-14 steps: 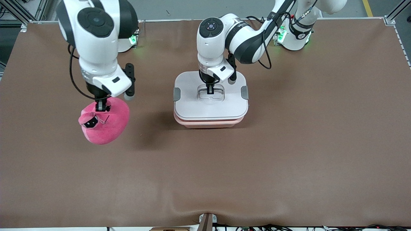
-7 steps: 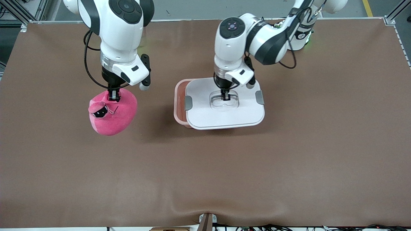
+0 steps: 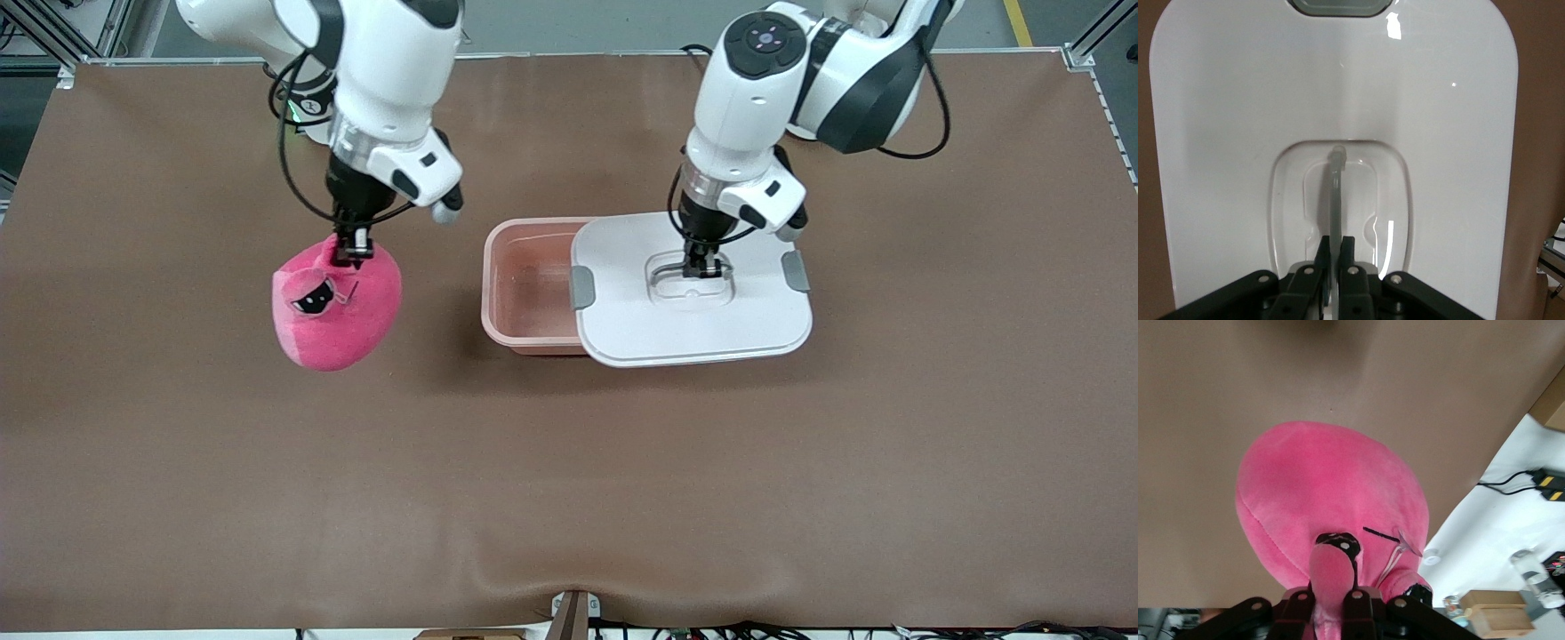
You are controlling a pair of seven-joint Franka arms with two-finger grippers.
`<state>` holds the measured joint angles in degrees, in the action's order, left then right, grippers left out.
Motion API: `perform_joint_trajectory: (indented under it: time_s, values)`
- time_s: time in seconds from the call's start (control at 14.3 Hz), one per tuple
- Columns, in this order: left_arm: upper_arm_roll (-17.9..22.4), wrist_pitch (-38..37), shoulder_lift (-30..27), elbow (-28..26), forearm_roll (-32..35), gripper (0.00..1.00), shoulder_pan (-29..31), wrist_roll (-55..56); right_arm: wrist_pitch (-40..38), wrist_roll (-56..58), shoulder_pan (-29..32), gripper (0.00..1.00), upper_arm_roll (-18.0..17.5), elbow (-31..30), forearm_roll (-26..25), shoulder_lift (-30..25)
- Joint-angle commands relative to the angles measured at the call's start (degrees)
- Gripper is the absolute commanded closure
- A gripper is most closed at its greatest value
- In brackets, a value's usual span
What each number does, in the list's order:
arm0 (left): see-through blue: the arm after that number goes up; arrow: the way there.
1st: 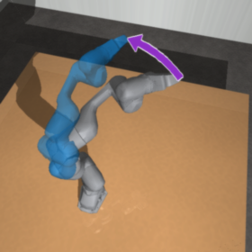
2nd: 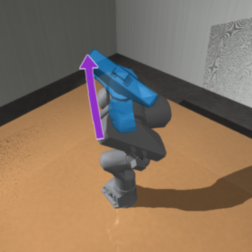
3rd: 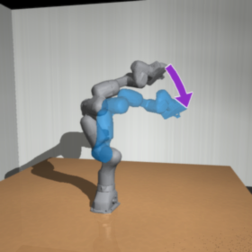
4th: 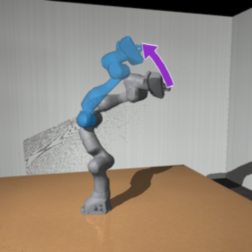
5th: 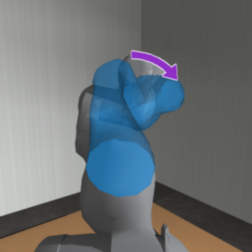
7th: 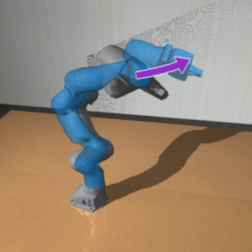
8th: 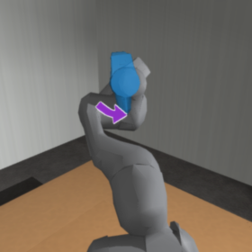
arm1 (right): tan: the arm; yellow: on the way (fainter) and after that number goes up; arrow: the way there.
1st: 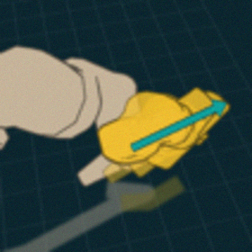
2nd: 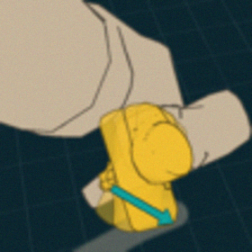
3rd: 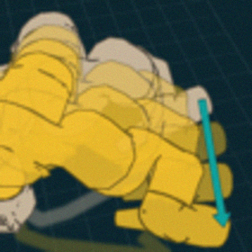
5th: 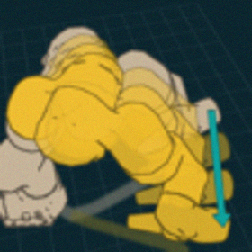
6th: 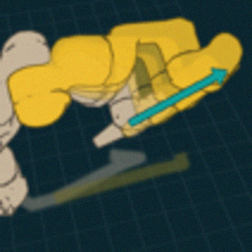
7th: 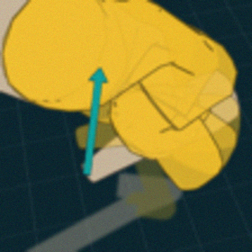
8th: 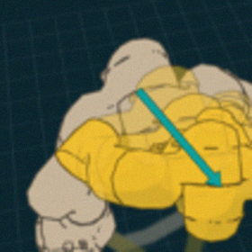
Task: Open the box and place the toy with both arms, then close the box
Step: 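Lower the plush into the pink box base and open the right gripper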
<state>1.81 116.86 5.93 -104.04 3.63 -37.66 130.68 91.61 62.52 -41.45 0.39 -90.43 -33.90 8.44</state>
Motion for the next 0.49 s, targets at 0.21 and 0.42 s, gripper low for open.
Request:
perform_joint_trajectory:
  time_s: [0.21,0.42]
  values:
    - [-0.8,-1.0,-6.9,-5.1,0.9,1.0,7.8,-13.1,-1.1,2.4,-9.1,1.0,0.4,1.0,-3.7,2.4]
    - [-0.8,-1.8,-7.7,-5.1,0.4,1.0,11.5,-17.4,-1.0,7.3,-10.5,1.0,0.4,1.2,-3.7,3.8]
